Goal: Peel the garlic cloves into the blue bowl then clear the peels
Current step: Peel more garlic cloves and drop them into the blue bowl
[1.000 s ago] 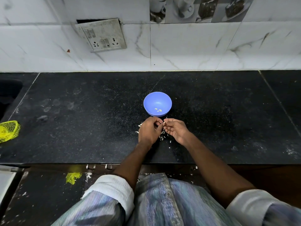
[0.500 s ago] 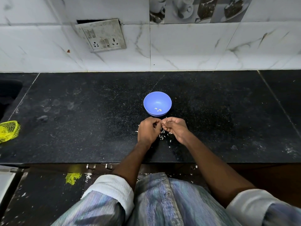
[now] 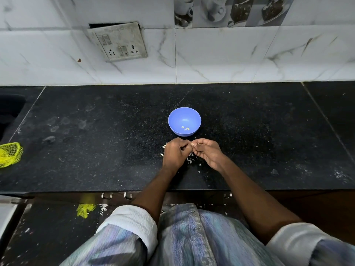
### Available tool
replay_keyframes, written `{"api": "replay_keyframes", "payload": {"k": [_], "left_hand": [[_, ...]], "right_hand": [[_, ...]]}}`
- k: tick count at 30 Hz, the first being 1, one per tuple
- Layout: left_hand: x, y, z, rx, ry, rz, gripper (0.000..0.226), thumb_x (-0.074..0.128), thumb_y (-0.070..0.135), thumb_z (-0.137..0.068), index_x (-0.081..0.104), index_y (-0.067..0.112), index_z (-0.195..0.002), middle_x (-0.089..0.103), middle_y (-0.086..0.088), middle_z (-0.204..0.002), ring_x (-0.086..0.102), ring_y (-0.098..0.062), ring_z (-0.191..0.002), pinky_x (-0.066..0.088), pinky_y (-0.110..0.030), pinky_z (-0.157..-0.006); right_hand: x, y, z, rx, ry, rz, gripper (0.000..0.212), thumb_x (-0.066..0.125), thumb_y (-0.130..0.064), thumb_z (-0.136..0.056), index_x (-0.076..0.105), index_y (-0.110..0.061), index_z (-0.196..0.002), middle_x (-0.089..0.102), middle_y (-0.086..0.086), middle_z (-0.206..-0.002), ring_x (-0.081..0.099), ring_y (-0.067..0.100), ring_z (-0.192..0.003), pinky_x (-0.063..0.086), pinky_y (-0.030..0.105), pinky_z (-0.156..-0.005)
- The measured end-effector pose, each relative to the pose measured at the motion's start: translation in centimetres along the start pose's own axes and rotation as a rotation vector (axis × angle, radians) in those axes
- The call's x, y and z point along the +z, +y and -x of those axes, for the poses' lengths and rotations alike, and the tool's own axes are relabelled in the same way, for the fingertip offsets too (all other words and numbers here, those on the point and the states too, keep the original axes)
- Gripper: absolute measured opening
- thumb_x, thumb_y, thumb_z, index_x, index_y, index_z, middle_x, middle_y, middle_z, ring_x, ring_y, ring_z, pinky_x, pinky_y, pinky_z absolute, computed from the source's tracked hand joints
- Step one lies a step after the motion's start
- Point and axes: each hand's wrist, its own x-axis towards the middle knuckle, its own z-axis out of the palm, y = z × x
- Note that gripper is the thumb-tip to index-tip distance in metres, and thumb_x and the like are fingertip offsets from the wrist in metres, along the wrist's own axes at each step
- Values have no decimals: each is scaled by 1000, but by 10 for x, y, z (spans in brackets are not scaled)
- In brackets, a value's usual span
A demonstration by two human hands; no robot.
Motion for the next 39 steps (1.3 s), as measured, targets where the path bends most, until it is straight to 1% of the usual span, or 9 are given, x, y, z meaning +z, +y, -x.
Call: {"api": "replay_keyframes", "payload": {"k": [4,7,17,22,26,28,34,36,39], "left_hand": [[0,6,0,-113,24,161,13,72,24,-89,84,20,-87,73,8,-76,68,-8,-71,54,-27,-66],[2,11,0,-172,51,222,12,76,13,-87,85,20,-89,75,15,-75,67,0,-68,52,-20,-66],[8,10,1,-316,111,316,13,74,14,-87,86,20,-91,79,13,-79,71,0,-72,58,-24,-72],[9,9,1,-381,96,325,8,76,24,-86,84,23,-86,77,11,-72,74,-12,-69,61,-33,-70],[11,9,1,-431,97,355,7,76,22,-87,82,21,-85,77,9,-74,72,-8,-69,62,-37,-74],[10,10,0,-453,87,390,7,76,23,-88,82,23,-84,78,7,-75,74,-12,-71,63,-41,-76],[13,10,0,-518,73,445,13,72,17,-90,80,22,-82,79,2,-77,77,-24,-78,64,-48,-80],[14,13,-1,-545,92,445,15,71,15,-90,80,22,-81,78,3,-76,76,-22,-77,64,-45,-80],[13,20,-1,-540,137,345,14,69,12,-90,79,19,-83,77,6,-77,74,-16,-75,62,-34,-75]], "right_hand": [[3,-2,0,28,5,-96,11,64,6,-95,71,-2,-100,73,8,-79,67,10,-66,56,20,-65],[6,-2,0,51,22,-158,14,60,8,-97,69,-1,-101,72,9,-80,66,10,-65,56,19,-63],[13,-2,2,77,18,-244,17,56,6,-100,67,-3,-108,72,10,-84,65,12,-72,57,19,-67],[14,-2,3,73,4,-194,21,57,6,-99,70,-3,-113,75,10,-91,67,12,-74,57,21,-70],[14,-3,5,70,-15,-170,19,60,2,-97,71,-4,-112,75,8,-85,67,13,-74,56,23,-72],[13,-2,5,56,-12,-142,17,65,-1,-95,72,-5,-110,75,7,-85,68,13,-74,56,23,-73],[12,-2,3,33,22,-103,15,70,4,-91,74,-4,-104,76,10,-88,69,13,-74,57,22,-73],[13,-3,3,42,32,-99,16,71,3,-90,74,-4,-104,77,10,-88,70,13,-74,58,22,-73],[16,-3,2,58,63,-95,16,73,2,-90,74,-4,-104,78,10,-87,72,16,-79,58,23,-73]]}}
